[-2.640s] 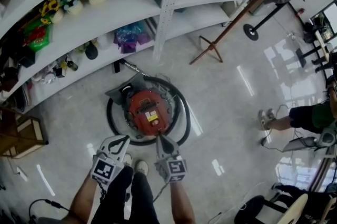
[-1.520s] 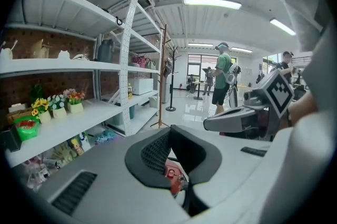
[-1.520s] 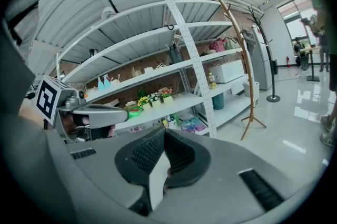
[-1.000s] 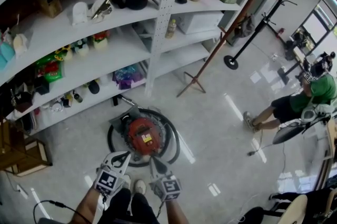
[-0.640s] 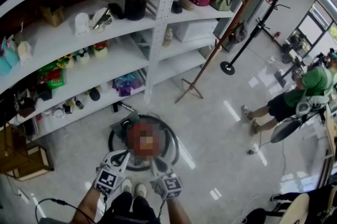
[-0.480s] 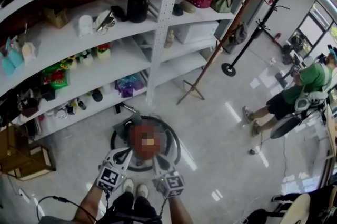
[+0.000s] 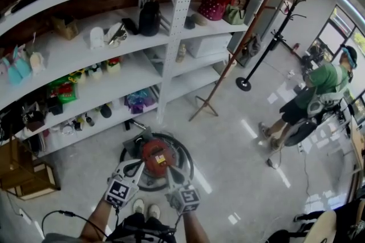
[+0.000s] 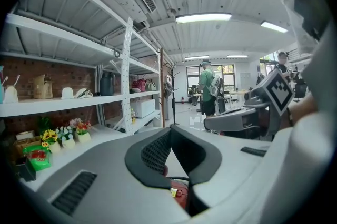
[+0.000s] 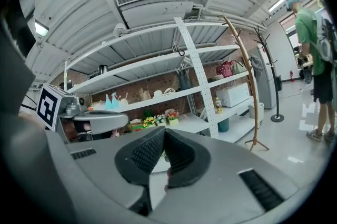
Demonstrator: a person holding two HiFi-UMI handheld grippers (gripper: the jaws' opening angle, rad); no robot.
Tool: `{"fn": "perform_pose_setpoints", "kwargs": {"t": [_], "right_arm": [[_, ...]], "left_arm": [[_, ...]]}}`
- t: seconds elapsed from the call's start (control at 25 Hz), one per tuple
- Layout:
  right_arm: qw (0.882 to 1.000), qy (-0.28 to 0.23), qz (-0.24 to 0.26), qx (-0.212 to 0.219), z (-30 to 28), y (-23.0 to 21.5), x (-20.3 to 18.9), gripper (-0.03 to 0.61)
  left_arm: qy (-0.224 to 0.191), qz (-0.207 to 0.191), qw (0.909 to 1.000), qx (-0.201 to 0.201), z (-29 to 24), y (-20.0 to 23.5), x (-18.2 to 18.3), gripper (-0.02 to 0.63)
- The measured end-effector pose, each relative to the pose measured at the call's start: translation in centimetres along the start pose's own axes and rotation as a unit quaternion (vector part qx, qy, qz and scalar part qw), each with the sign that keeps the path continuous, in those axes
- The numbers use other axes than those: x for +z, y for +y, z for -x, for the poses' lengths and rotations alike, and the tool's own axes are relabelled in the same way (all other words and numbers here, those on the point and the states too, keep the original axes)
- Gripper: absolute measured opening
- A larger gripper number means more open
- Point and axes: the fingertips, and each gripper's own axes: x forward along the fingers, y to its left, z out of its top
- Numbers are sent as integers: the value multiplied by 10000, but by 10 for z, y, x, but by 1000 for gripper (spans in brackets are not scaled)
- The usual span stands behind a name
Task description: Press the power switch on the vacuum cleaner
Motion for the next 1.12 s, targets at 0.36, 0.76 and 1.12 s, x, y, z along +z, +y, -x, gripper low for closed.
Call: {"fn": "perform_pose_setpoints", "kwargs": {"t": [0.36, 0.76, 1.12], "right_arm": [[9999, -103, 131, -23, 9, 7, 19, 11], [9995, -291, 145, 4, 21, 20, 39, 11], [9986, -459, 268, 47, 22, 23, 54, 11]], "left_arm": [[-208, -203, 9995, 77, 11, 4, 24, 6], [-241, -230, 9993, 158, 20, 5, 31, 6], [-314, -263, 9990, 189, 25, 8, 45, 6]]}}
